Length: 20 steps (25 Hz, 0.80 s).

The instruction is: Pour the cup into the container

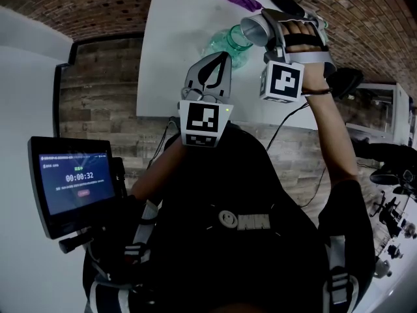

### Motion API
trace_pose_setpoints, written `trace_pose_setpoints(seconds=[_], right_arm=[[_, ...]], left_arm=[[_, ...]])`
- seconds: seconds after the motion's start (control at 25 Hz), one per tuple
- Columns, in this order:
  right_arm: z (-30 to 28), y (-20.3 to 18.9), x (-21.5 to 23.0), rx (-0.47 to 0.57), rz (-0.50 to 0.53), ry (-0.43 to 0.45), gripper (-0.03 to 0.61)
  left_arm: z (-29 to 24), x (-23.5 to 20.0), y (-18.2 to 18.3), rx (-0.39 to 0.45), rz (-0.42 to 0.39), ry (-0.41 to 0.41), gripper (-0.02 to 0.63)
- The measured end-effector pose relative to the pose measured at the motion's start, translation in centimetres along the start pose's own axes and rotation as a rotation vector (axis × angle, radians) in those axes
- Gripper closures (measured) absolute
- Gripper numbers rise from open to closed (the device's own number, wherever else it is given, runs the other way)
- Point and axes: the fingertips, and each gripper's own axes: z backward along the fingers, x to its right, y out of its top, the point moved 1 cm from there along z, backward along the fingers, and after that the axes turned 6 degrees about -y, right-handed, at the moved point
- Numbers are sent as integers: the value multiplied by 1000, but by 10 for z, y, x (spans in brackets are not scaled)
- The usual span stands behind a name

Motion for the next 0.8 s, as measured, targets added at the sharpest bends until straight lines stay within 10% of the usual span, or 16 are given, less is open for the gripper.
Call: trace_pose_setpoints(seconds=[0.8], right_arm=[[7,5,1,37,74,-12,290]], left_arm=[[3,14,0,17,2,-2,614]])
